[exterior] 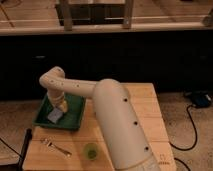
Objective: Wipe tray with sponge
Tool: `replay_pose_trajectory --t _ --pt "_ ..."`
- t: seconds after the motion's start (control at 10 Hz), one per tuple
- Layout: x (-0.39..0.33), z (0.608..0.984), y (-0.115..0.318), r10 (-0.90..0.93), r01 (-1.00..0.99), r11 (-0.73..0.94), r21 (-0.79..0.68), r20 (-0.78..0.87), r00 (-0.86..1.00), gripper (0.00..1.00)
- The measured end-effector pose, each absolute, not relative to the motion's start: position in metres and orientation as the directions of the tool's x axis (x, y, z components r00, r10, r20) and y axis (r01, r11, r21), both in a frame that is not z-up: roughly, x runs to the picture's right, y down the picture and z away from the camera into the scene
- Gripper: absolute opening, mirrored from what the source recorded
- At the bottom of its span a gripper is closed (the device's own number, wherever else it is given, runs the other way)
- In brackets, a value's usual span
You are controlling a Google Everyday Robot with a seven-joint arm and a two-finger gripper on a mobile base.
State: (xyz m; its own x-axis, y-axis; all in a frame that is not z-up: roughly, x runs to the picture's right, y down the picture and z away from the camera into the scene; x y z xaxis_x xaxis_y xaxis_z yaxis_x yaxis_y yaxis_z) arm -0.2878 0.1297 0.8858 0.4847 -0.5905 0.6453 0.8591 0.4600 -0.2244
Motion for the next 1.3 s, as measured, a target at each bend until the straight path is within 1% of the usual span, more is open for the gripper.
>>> replay_pose_trajectory --t 0.1,0.3,0.4,0.7,0.9,1.1,1.3 --pt "-0.272 0.88 0.135 -0.587 0.851 0.473 -0.228 0.639 0.497 0.01" --pt "-0.247 0.879 0.133 -0.581 0.837 0.491 -0.241 0.625 0.521 0.01" --pt "-0.218 0.882 0.122 -0.573 0.816 0.515 -0.261 0.603 0.555 0.01" --pt "-0.198 0.894 0.097 -0.569 0.796 0.535 -0.282 0.577 0.586 0.01" --pt "-0.206 0.902 0.089 -0.578 0.807 0.523 -0.275 0.582 0.573 0.01" --pt "-0.24 0.909 0.09 -0.594 0.836 0.484 -0.257 0.605 0.53 0.01" --pt "-0.279 0.91 0.101 -0.61 0.866 0.446 -0.229 0.631 0.48 0.01"
